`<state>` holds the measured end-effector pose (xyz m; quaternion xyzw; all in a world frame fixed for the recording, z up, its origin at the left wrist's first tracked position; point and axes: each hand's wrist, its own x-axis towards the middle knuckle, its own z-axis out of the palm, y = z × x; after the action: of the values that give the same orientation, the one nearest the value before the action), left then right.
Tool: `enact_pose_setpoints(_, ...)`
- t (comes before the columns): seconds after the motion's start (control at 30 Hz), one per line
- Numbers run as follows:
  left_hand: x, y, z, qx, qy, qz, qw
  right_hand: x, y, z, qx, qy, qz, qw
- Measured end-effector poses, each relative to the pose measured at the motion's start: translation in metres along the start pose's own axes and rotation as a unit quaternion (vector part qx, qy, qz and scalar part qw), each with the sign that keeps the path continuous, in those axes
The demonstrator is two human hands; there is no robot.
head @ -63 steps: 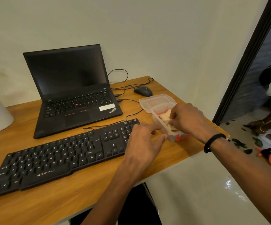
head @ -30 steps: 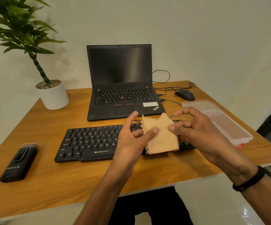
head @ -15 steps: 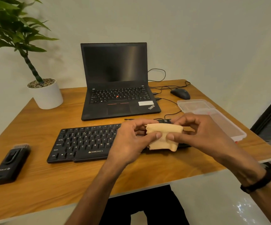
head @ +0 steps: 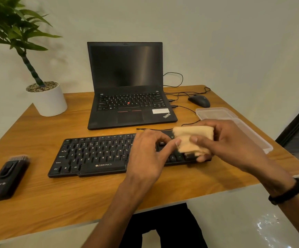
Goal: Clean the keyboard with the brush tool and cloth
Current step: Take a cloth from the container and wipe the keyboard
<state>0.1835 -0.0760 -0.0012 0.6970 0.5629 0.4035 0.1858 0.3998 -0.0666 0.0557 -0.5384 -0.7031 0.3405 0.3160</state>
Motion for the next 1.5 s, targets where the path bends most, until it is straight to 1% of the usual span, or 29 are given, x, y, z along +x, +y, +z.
enact_pose_setpoints(0.03, -0.002, -0.003, 0.001, 0.054, 0.006, 0.021, 0.998, 0.004, 0.002, -0.003, -0.014, 0.027, 0.007, 1.000)
enact_pose_setpoints(0.1, -0.009, -0.010, 0.007, 0.116, -0.015, 0.063, 0.991, 0.013, 0.006, -0.010, -0.070, 0.099, -0.004, 0.993)
enact_pose_setpoints(0.17, -0.015, -0.016, 0.016, 0.140, -0.048, 0.104, 0.983, 0.025, 0.007, -0.015, -0.138, 0.158, -0.026, 0.978)
enact_pose_setpoints(0.23, -0.020, -0.020, 0.026, 0.153, -0.072, 0.129, 0.977, 0.039, 0.005, -0.013, -0.214, 0.178, -0.044, 0.960)
enact_pose_setpoints(0.3, -0.021, -0.022, 0.033, 0.170, -0.083, 0.145, 0.971, 0.055, 0.007, -0.004, -0.275, 0.167, -0.056, 0.945)
enact_pose_setpoints(0.4, -0.019, -0.024, 0.037, 0.175, -0.079, 0.148, 0.970, 0.073, 0.020, 0.014, -0.350, 0.115, -0.075, 0.926)
enact_pose_setpoints(0.47, -0.019, -0.025, 0.037, 0.160, -0.078, 0.136, 0.975, 0.078, 0.028, 0.022, -0.400, 0.075, -0.057, 0.912)
enact_pose_setpoints(0.53, -0.020, -0.025, 0.036, 0.152, -0.073, 0.123, 0.978, 0.077, 0.032, 0.029, -0.424, 0.036, -0.020, 0.905)
enact_pose_setpoints(0.6, -0.020, -0.024, 0.038, 0.151, -0.066, 0.114, 0.980, 0.070, 0.033, 0.033, -0.438, 0.020, 0.005, 0.899)
enact_pose_setpoints(0.73, -0.020, -0.025, 0.039, 0.147, -0.060, 0.112, 0.981, 0.047, 0.027, 0.034, -0.449, 0.020, 0.034, 0.893)
enact_pose_setpoints(0.9, -0.019, -0.026, 0.040, 0.145, -0.075, 0.098, 0.982, 0.000, 0.004, 0.038, -0.444, -0.008, 0.092, 0.891)
enact_pose_setpoints(1.03, -0.019, -0.028, 0.041, 0.140, -0.069, 0.100, 0.983, -0.038, -0.012, 0.042, -0.469, -0.042, 0.089, 0.877)
enact_pose_setpoints(1.1, -0.018, -0.029, 0.041, 0.139, -0.070, 0.096, 0.983, -0.047, -0.014, 0.036, -0.457, -0.063, 0.098, 0.882)
enact_pose_setpoints(1.2, -0.017, -0.028, 0.041, 0.139, -0.069, 0.094, 0.983, -0.047, -0.016, 0.016, -0.390, -0.096, 0.129, 0.907)
enact_pose_setpoints(1.23, -0.017, -0.028, 0.041, 0.142, -0.067, 0.095, 0.983, -0.044, -0.014, 0.010, -0.370, -0.088, 0.122, 0.917)
enact_pose_setpoints(1.27, -0.018, -0.028, 0.041, 0.145, -0.066, 0.097, 0.982, -0.038, -0.012, 0.005, -0.355, -0.064, 0.108, 0.926)
enact_pose_setpoints(1.33, -0.018, -0.029, 0.042, 0.152, -0.059, 0.102, 0.981, -0.018, -0.004, 0.001, -0.350, 0.012, 0.072, 0.934)
enact_pose_setpoints(1.4, -0.018, -0.029, 0.043, 0.159, -0.050, 0.105, 0.980, 0.013, 0.003, 0.004, -0.370, 0.076, 0.048, 0.925)
enact_pose_setpoints(1.43, -0.018, -0.029, 0.043, 0.164, -0.048, 0.105, 0.980, 0.028, 0.006, 0.009, -0.380, 0.096, 0.043, 0.919)
enact_pose_setpoints(1.5, -0.018, -0.029, 0.043, 0.173, -0.045, 0.104, 0.978, 0.054, 0.010, 0.020, -0.384, 0.097, 0.042, 0.917)
